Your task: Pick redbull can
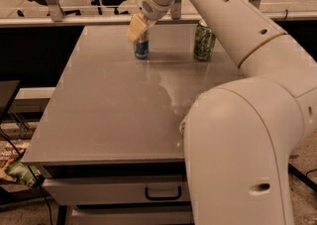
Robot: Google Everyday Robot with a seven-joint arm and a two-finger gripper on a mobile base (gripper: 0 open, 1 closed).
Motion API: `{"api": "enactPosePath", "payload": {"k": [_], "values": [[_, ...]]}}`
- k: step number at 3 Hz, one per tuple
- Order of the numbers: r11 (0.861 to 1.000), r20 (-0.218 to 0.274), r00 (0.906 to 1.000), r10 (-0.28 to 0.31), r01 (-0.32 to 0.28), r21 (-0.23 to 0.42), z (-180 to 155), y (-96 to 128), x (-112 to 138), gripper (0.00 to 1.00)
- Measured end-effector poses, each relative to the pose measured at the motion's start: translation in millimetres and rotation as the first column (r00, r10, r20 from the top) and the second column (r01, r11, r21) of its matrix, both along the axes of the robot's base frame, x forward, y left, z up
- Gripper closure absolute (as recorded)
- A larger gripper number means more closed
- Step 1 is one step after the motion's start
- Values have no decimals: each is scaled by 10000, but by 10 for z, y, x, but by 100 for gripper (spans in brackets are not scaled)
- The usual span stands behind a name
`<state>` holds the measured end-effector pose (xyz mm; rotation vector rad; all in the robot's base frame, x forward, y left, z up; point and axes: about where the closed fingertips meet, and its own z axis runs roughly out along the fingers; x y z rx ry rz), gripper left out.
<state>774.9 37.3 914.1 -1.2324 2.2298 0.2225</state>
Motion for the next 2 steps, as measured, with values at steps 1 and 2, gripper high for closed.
{"api": "enactPosePath", "payload": {"k": [1,2], "values": [[9997,-49,9998,188,-188,142,64,38,-26,61],[9986,-61,9987,516,-515,142,179,83,-98,84]]}}
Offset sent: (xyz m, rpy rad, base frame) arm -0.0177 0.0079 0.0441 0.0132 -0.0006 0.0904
